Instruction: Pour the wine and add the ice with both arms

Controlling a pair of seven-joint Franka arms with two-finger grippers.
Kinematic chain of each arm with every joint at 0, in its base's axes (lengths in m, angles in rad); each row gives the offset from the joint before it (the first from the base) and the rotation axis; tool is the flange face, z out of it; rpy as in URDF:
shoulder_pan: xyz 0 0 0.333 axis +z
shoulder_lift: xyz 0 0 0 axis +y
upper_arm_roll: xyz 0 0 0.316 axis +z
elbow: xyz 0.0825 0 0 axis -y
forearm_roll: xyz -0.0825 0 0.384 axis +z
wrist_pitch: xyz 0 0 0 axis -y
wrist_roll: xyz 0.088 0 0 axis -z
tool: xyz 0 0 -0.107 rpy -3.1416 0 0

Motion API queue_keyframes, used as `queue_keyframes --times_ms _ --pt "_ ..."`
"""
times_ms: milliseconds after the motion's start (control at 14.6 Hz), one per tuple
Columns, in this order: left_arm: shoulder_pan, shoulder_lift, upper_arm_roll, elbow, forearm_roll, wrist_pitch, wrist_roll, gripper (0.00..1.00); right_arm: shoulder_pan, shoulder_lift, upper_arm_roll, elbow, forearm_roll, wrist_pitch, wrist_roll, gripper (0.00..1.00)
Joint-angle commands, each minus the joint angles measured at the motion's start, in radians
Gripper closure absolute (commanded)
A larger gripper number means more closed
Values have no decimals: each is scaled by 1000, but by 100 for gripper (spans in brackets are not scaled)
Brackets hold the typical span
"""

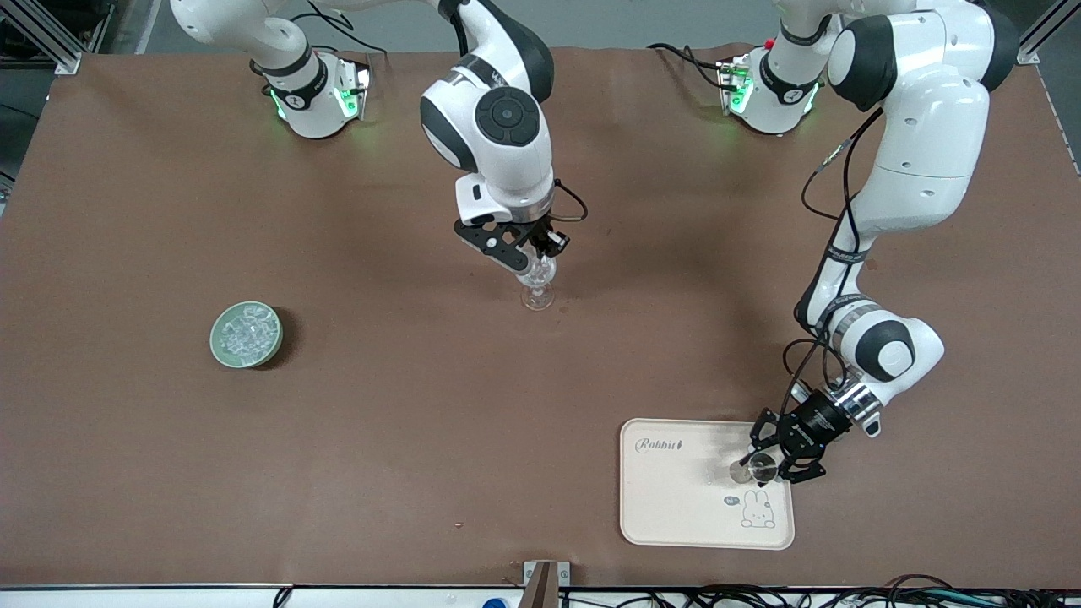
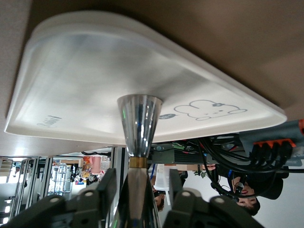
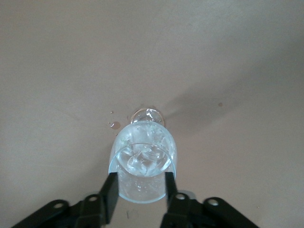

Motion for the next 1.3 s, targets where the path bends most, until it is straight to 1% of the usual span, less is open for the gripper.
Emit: queue_keyframes --times_ms 0,68,205,274,342,410,479,615,684,821,889,957,1026,1094,1231 --pt "1 -39 26 -38 -13 -18 16 0 5 4 0 14 -22 -2 21 20" --pt "1 -54 44 -55 11 -40 16 0 5 4 0 16 -22 -6 21 15" --pt "2 -89 102 -87 146 -136 16 0 -3 -7 -3 19 -22 -11 16 0" --pt "5 -96 142 -86 210 -203 18 0 -6 -21 -6 19 -25 -14 12 0" --pt "4 -96 186 -78 276 -269 21 0 -7 -57 -17 19 -32 -30 12 0" --pt "1 -106 219 -69 360 -320 36 0 -7 -88 -37 19 -73 -53 10 0" --pt "5 -132 233 -60 446 -352 57 0 -7 -120 -52 19 -130 -72 3 0" --pt "19 -177 234 -20 610 -385 71 0 -33 -183 -87 20 -190 -100 -17 0" --pt "19 -203 233 9 716 -390 68 0 -55 -215 -109 22 -199 -104 -72 0" --pt "5 -266 225 44 920 -393 64 0 -104 -263 -158 37 -200 -162 -224 0" --pt "1 -287 214 70 1011 -393 65 0 -125 -275 -185 62 -200 -188 -300 0" --pt "1 -298 187 109 1078 -393 65 0 -147 -276 -215 88 -198 -204 -363 0" --pt "2 -297 164 144 1138 -391 70 0 -179 -277 -251 114 -189 -213 -440 0" --pt "1 -307 151 152 1168 -391 64 0 -213 -279 -268 120 -184 -225 -526 0" --pt "7 -365 133 152 1173 -393 61 0 -311 -308 -259 122 -175 -247 -660 0"
